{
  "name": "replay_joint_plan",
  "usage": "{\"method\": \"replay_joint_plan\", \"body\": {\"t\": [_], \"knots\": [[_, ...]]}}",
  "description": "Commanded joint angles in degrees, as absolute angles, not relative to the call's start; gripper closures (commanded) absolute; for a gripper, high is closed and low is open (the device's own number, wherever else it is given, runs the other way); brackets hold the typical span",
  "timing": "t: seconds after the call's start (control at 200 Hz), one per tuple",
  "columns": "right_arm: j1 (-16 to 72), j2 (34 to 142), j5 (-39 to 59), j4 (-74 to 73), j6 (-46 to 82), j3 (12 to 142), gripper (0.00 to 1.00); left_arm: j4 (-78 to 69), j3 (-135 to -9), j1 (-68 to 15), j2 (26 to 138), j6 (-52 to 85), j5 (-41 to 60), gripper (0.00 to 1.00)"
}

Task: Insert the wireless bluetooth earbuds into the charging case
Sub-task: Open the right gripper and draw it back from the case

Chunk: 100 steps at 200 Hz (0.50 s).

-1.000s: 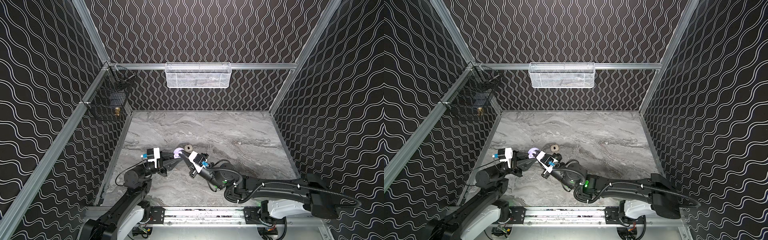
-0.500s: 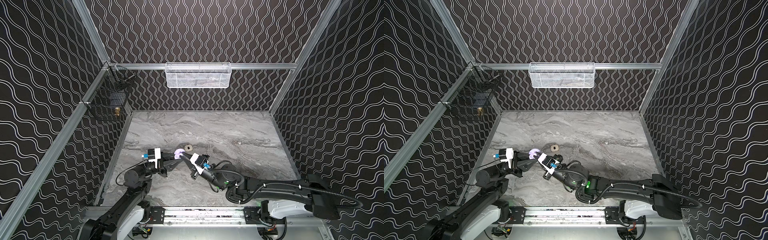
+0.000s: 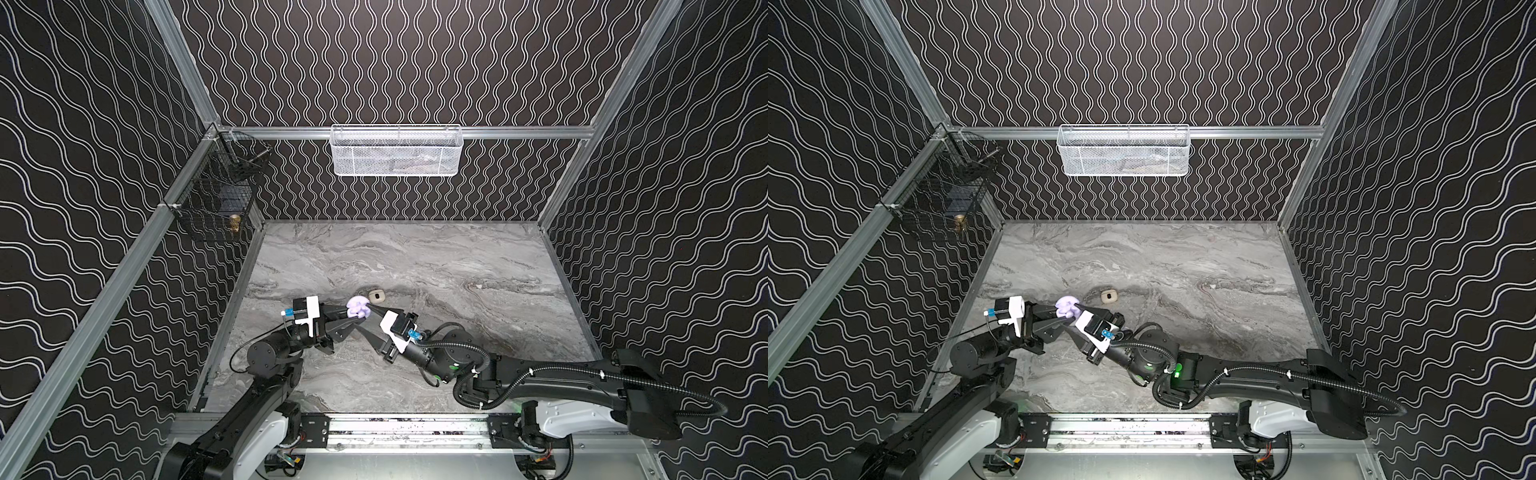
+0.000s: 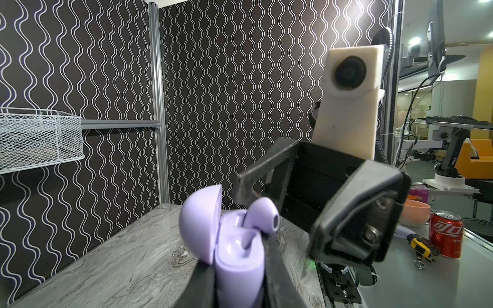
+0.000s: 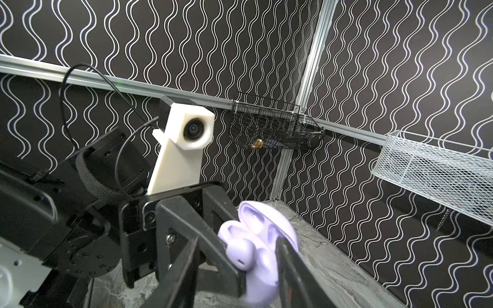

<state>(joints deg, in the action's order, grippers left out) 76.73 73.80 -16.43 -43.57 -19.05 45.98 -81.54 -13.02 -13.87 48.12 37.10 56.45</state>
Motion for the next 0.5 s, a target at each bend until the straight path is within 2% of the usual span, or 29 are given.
{"method": "replay_joint_plan", "body": {"t": [0.0,0.26,0.495], "knots": [[76.73,72.45,-18.2,-44.51,-18.73,45.68,0.42,-82.68,-12.74,-13.8,48.07,36.36,55.71,1.0],[76.78,68.76,-19.86,-40.17,-14.61,46.07,0.35,-78.61,-12.98,-13.8,47.34,33.55,54.41,1.0],[76.73,72.69,-22.74,-37.27,-10.93,49.77,0.33,-74.14,-12.68,-13.8,45.04,31.26,53.01,1.0]]}}
